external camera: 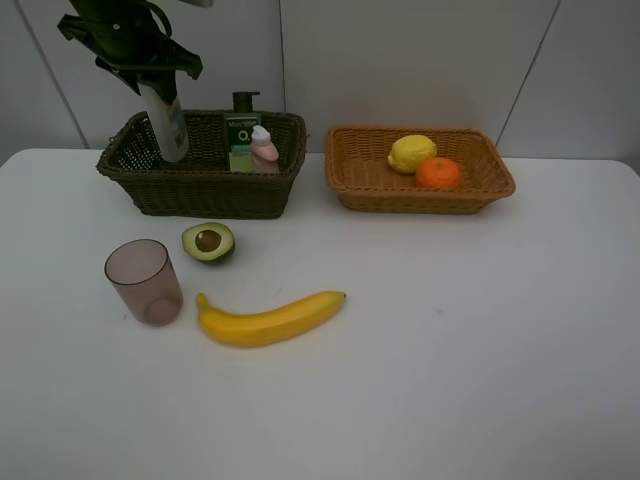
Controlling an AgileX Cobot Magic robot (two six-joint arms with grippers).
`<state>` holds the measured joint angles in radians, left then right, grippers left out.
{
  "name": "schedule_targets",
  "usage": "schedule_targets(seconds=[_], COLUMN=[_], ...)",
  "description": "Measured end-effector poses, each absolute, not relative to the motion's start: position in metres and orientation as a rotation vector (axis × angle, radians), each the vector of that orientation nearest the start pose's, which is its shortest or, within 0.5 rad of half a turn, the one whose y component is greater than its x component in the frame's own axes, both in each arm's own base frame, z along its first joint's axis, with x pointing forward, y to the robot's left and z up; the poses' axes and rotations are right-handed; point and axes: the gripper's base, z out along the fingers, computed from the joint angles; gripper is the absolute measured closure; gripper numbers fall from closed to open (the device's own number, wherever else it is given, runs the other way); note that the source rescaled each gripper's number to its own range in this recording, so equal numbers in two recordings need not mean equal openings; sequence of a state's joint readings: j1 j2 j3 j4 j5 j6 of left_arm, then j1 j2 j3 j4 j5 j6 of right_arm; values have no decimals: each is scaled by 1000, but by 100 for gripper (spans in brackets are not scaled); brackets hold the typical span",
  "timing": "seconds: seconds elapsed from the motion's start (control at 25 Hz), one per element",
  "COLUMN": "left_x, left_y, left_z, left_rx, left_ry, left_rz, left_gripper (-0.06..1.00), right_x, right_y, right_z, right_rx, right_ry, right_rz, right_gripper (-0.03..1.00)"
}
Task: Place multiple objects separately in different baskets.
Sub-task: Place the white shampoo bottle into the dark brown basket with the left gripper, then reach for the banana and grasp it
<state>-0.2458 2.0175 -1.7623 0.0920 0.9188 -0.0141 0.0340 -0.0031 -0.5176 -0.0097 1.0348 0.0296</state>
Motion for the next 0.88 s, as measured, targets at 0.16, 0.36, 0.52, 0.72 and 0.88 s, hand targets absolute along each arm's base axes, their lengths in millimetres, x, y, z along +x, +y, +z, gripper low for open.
schedule_targets(seconds=[0.16,0.36,0.52,0.72,0.88], left_x=[441,442,441,441,441], left_y=[-103,-105,-105,-107,-107], left_z=[262,263,262,262,262], left_rx=[357,311,265,250,247], left_ry=[2596,2586,2593,2598,2599], left_rz=[33,-3,-31,-60,-68], left_gripper=[24,9,-2,-5,-5], right_x=[-6,-6,-6,-6,-6], right_y=[-1,-1,-1,-1,-1], right_z=[284,284,284,284,284], right_rx=[-4,-4,-4,-4,-4], right_ry=[1998,1998,1998,1998,1998], right_rz=[29,30,30,30,30], right_gripper=[-3,-3,-3,-3,-3])
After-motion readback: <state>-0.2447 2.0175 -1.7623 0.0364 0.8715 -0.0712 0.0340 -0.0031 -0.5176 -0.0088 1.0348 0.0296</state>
